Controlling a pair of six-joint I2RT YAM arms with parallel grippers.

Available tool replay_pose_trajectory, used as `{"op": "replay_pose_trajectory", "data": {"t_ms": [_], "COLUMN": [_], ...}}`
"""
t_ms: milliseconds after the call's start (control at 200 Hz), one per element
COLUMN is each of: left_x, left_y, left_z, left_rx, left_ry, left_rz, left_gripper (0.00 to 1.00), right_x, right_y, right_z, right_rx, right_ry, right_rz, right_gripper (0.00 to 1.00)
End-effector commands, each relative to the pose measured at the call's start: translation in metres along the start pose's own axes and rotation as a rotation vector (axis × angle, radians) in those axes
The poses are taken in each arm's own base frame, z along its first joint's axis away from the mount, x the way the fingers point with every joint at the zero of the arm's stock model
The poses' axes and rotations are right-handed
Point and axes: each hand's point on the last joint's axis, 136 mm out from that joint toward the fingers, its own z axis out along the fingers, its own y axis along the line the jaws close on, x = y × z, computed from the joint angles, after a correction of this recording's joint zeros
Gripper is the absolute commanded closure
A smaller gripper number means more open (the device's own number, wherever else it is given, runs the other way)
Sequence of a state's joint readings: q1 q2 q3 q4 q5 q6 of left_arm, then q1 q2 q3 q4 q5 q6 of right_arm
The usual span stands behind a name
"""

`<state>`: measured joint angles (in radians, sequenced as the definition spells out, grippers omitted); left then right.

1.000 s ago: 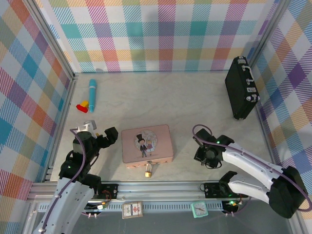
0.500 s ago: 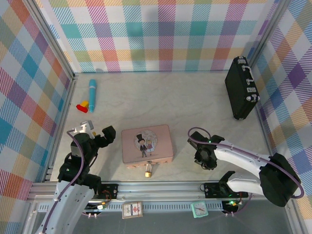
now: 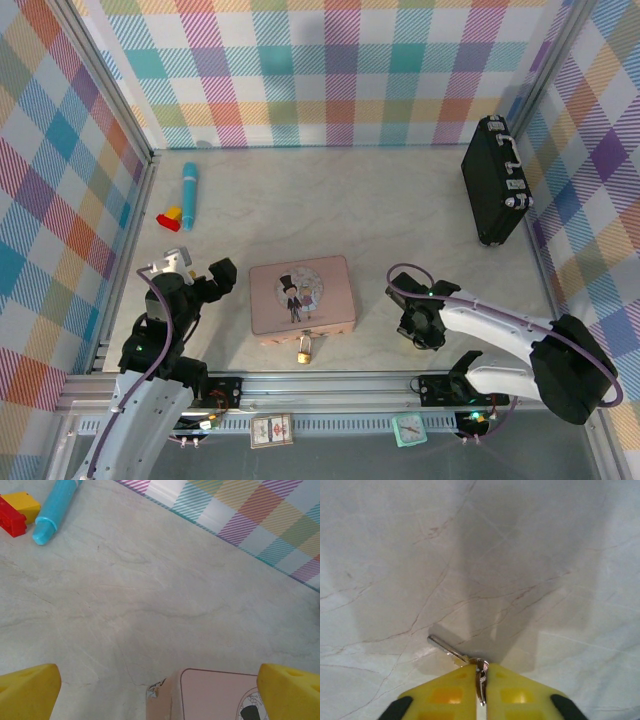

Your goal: Unlock a padlock with a key

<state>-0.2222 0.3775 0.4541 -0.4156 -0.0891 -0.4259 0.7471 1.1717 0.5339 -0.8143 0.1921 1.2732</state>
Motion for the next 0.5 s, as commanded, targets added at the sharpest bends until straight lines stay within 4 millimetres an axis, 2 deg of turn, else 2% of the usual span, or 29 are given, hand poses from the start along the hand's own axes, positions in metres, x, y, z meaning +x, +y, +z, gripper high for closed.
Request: {"op": "replay_pose_trajectory", "data": {"t_ms": [0, 45, 145, 280, 425, 495], "left_x": [-0.001, 0.000, 0.003, 0.013, 0.015, 0.015], "left_y": [0.001, 0.001, 0.001, -0.004, -0.017, -0.033], "left_z": [0.001, 0.002, 0.007, 0.019, 0.025, 0.025], "left_rx": [-0.003, -0.004, -0.004, 0.019, 0.066, 0.136], "left_ry": [-0.015, -0.013, 0.000, 0.057, 0.111, 0.143], "left_rz": [0.009, 0.010, 0.009, 0.005, 0.003, -0.039], "left_gripper": [0.00, 0.00, 0.00, 0.00, 0.00, 0.00], "right_x": [0.001, -0.002, -0.012, -0.028, -0.040, -0.044], "right_y": [-0.004, -0.003, 0.002, 0.018, 0.063, 0.086], "right_z": [0.003, -0.001, -0.018, -0.046, -0.093, -0.122], "right_rx": [0.011, 0.003, -0.037, -0.179, -0.472, -0.623], "right_ry": [-0.008, -0.022, -0.078, -0.176, -0.285, -0.331], "right_rz": [-0.007, -0.014, -0.043, -0.077, -0.172, -0.204], "right_gripper": [0.96, 1.00, 1.00, 1.00, 1.00, 1.00]}}
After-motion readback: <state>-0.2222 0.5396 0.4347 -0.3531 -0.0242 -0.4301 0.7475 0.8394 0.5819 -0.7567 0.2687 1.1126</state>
